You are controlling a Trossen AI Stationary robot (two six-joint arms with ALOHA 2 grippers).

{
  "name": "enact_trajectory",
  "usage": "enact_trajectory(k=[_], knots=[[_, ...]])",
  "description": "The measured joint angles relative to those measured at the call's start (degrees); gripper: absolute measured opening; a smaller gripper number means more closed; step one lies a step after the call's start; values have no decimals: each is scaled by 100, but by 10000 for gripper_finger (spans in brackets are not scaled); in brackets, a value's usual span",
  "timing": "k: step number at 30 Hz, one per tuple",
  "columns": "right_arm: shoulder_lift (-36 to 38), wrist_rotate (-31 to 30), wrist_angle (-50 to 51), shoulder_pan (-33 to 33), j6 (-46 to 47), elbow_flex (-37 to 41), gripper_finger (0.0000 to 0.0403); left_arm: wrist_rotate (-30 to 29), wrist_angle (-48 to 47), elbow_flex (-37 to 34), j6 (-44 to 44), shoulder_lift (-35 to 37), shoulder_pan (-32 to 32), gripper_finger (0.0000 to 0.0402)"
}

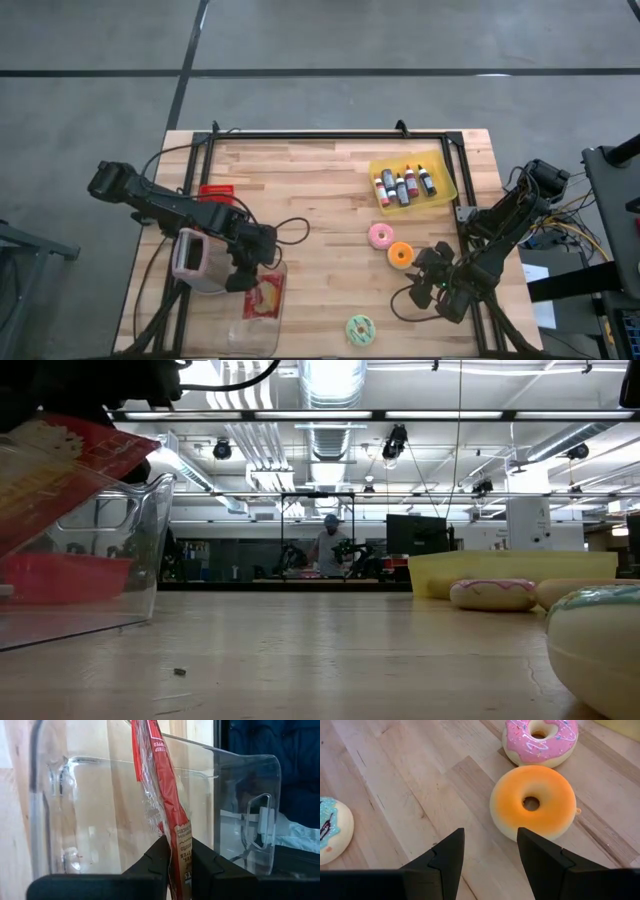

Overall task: Pick & Place Food Item
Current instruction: Put the popcorn pack into the transparent bin

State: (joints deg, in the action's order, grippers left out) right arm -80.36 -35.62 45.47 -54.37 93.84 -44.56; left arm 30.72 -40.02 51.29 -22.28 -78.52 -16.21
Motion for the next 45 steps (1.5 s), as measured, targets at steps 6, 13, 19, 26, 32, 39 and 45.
enact_trajectory(k=[6, 13, 19, 26, 32, 39, 45], knots=[[0, 0, -6, 1, 0, 0, 178, -35, 13, 0, -2, 0, 0, 54], [0, 0, -48, 2, 0, 0, 178, -34, 17, 1, -7, 0, 0, 92], [0, 0, -92, 1, 0, 0, 178, -33, 19, 0, -22, 0, 0, 139], [0, -1, -111, 2, 0, 0, 178, -35, 19, 2, -44, 0, 0, 190], [1, -1, -129, 2, 0, 0, 178, -35, 19, 2, -46, 0, 0, 225], [2, -2, -131, 2, 0, 0, 178, -35, 19, 2, -46, 0, 0, 236], [2, -2, -133, 2, 0, 0, 178, -34, 19, 1, -46, 0, 0, 238]])
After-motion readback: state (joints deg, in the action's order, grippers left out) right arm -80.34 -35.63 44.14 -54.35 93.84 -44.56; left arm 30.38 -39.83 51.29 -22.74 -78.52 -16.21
